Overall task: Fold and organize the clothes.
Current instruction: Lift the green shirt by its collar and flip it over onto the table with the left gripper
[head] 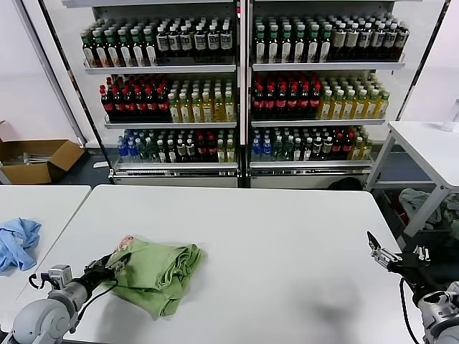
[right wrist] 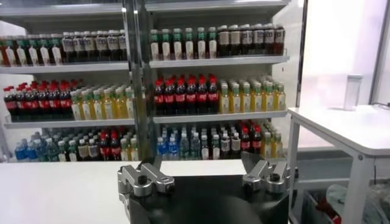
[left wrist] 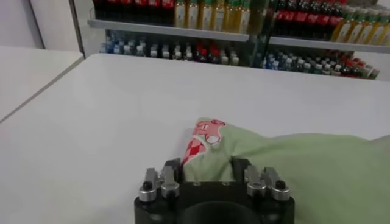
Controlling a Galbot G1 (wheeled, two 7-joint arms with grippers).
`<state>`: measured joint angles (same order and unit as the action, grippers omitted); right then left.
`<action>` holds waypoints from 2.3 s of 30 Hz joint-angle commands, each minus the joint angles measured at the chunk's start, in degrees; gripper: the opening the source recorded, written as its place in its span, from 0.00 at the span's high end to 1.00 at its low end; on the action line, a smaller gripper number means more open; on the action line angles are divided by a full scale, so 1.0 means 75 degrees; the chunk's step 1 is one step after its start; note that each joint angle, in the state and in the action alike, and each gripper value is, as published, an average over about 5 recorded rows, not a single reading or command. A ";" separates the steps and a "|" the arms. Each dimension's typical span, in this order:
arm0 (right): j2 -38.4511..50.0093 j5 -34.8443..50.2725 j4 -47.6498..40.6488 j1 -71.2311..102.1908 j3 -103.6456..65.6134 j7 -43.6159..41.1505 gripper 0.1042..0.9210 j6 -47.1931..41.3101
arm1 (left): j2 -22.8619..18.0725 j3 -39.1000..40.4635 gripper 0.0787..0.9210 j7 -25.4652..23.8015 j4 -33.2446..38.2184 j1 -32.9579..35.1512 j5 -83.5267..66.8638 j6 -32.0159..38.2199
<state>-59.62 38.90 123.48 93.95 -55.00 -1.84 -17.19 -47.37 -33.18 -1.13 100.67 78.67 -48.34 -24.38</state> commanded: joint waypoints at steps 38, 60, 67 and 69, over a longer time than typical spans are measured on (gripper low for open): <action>-0.0072 0.0062 -0.0075 -0.0081 0.0134 -0.0074 0.12 0.0122 | 0.0339 -0.3582 0.91 0.1955 0.0569 0.0278 0.0261 0.0248; -0.0240 -0.0025 0.0171 0.0289 -0.0157 -0.0059 0.12 0.0095 | -0.2255 0.5004 0.91 0.3539 0.2322 -0.1598 0.0623 0.0576; -0.0341 -0.0154 0.0297 0.0319 0.0048 -0.0055 0.12 0.0052 | -0.2940 0.4948 0.91 0.3642 0.1483 -0.2532 -0.0018 0.1493; -0.0340 -0.0217 0.0335 0.0294 0.0202 -0.0049 0.12 0.0030 | -0.2948 0.4901 0.91 0.3733 0.1423 -0.2664 -0.0250 0.1607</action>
<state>-61.88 38.24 125.24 95.89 -55.34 -2.25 -16.75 -62.28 -8.51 23.31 115.54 68.72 -43.30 -17.82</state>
